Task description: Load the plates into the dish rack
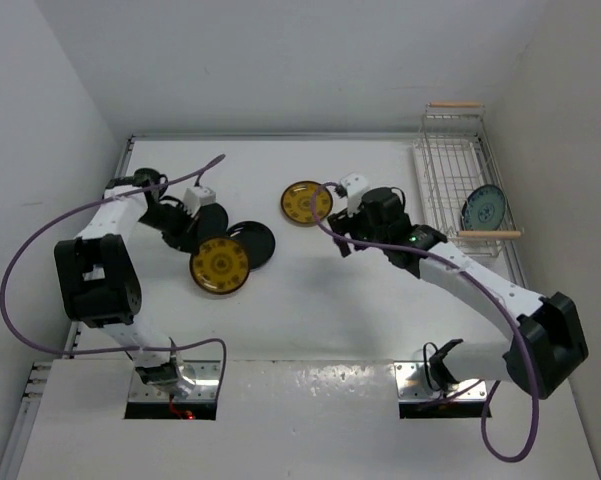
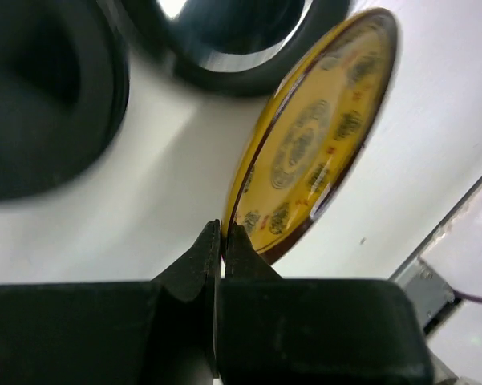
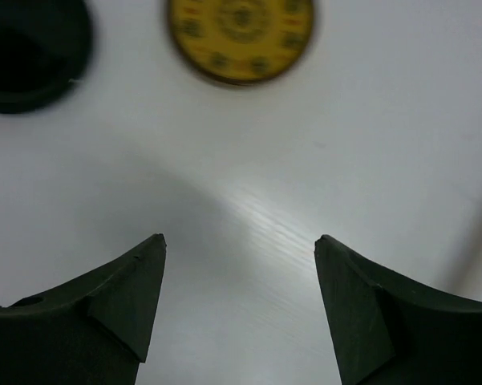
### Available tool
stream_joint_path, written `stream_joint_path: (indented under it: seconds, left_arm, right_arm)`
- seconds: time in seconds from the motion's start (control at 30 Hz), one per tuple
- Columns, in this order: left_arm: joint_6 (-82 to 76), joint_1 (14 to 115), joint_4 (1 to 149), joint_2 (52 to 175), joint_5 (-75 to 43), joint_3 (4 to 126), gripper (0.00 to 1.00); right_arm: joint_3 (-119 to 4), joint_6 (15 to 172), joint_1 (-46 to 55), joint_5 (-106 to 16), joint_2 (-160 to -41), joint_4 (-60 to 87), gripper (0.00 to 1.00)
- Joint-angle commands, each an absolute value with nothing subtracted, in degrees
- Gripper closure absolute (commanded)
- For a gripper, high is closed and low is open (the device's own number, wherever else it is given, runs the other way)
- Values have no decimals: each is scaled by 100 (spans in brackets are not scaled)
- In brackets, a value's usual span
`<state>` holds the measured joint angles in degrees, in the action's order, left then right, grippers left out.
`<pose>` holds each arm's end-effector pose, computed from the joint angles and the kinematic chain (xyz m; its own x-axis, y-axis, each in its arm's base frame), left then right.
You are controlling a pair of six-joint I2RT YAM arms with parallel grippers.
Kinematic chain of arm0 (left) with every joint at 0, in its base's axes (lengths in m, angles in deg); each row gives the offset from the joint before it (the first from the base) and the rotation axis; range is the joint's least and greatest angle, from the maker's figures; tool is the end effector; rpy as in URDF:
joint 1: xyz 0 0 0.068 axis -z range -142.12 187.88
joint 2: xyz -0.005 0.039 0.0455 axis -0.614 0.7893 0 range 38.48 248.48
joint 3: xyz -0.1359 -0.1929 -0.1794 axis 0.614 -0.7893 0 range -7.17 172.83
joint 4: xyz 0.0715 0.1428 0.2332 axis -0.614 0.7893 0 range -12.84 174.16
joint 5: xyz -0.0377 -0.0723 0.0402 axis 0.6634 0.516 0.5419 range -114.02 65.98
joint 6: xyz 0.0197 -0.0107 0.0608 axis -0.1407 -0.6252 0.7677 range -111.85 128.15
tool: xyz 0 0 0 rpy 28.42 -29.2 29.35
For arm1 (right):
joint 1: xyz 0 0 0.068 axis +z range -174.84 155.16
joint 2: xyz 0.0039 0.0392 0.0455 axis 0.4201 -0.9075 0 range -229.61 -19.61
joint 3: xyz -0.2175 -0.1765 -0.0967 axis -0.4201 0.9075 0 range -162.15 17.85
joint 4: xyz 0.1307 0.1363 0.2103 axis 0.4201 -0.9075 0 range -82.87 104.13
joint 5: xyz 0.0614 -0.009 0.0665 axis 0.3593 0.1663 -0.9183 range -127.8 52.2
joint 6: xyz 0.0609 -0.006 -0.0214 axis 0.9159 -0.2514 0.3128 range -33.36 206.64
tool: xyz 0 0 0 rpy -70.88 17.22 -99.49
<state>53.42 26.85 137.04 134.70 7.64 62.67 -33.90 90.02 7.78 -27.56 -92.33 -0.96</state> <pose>0.3243 0.0361 0.2182 -0.7811 0.4638 -0.4180 0.6049 0.7282 -0.3222 0.2624 0.1572 0.2761 -0.5191 -0.2634 -0.8131 -0.3795 0.9235 -0.0569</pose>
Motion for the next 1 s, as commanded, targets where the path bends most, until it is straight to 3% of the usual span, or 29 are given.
stream_joint_path:
  seconds: [0.0, 0.1, 0.33, 0.4, 0.43, 0.53, 0.57, 0.6, 0.67, 0.73, 0.8, 0.9, 0.97]
  left_arm:
    - [5430, 3180, 13824, 13129, 1692, 6717, 100]
    - [5350, 3540, 13877, 13059, 1964, 7138, 100]
    - [4491, 4227, 13518, 13111, 2238, 7781, 100]
    - [4428, 4367, 13447, 13111, 2159, 7851, 100]
    - [4427, 4368, 13447, 13111, 2159, 7852, 100]
    - [4374, 4421, 13394, 13164, 2335, 7983, 100]
    - [4313, 4421, 13394, 13164, 2335, 8054, 100]
    - [4200, 4421, 13333, 13164, 2205, 8054, 100]
    - [3901, 4421, 13158, 13216, 1906, 8107, 100]
    - [3269, 4421, 12798, 13217, 1075, 8159, 59]
    - [2717, 4421, 12621, 13286, 422, 8221, 28]
    - [2319, 4359, 12437, 13418, -581, 8344, 4]
    - [2020, 4149, 12375, 13480, -1240, 8528, 0]
  right_arm:
    - [-3304, 10050, 1118, -4901, -9561, 1349, 26]
    - [-3742, 10631, 1259, -5571, -10203, 2272, 24]
    - [-4631, 11379, 1488, -6125, -11460, 2915, 21]
    - [-4605, 11581, 1515, -6127, -11514, 3109, 29]
    - [-4596, 11608, 1515, -6127, -11549, 3153, 34]
    - [-4552, 11696, 1533, -5855, -11655, 3109, 63]
    - [-4535, 11705, 1550, -5732, -11638, 3109, 86]
    - [-4517, 11696, 1541, -5662, -11603, 3083, 96]
    - [-4412, 11618, 1515, -5112, -11480, 3074, 100]
    - [-4289, 11504, 1428, -4766, -11111, 2934, 100]
    - [-4376, 11398, 1243, -4238, -10734, 2463, 100]
    - [-4656, 11030, 795, -3825, -10329, 1769, 100]
    - [-4867, 10610, 391, -3351, -10030, 1284, 100]
